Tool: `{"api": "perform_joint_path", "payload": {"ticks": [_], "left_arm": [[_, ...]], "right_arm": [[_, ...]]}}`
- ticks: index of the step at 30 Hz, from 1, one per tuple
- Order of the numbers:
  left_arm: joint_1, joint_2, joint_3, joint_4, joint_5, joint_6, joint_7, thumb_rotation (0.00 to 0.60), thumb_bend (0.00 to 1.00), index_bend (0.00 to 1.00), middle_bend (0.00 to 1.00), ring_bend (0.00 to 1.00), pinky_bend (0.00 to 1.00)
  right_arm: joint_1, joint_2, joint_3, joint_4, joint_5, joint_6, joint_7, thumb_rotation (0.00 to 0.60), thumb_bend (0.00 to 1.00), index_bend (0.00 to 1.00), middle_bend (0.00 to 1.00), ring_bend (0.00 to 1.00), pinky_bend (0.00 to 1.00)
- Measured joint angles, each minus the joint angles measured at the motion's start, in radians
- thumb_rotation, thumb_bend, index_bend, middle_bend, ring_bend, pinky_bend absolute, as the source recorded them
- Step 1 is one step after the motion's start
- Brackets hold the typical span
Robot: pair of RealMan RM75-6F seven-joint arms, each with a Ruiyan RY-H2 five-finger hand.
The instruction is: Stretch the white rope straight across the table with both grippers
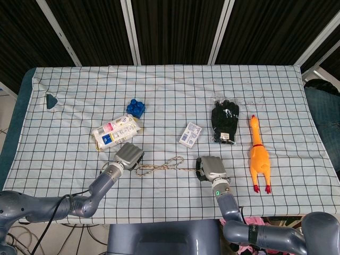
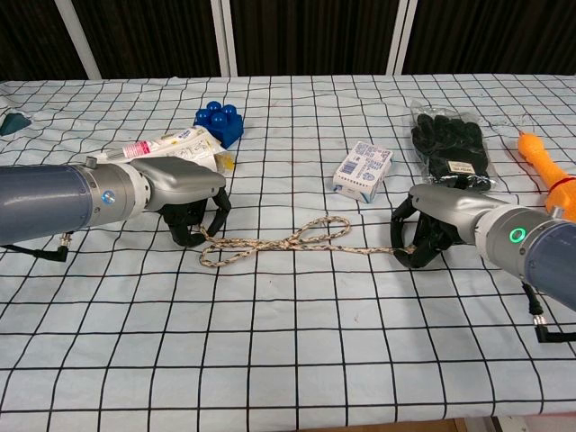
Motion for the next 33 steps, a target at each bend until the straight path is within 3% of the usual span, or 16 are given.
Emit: {"api": "perform_joint_path", "payload": {"ticks": [33], "left_arm": [[-0.006, 0.001, 0.0, -0.022, -0.005, 0.025, 0.022, 0.6, 0.49, 0.65, 0.97, 0.92, 0.82]], "right_arm": [[-0.003, 0.013, 0.004, -0.017, -0.003, 0.007, 0.005, 0.6, 0.51, 0.59, 1.0, 1.0, 1.0]]}}
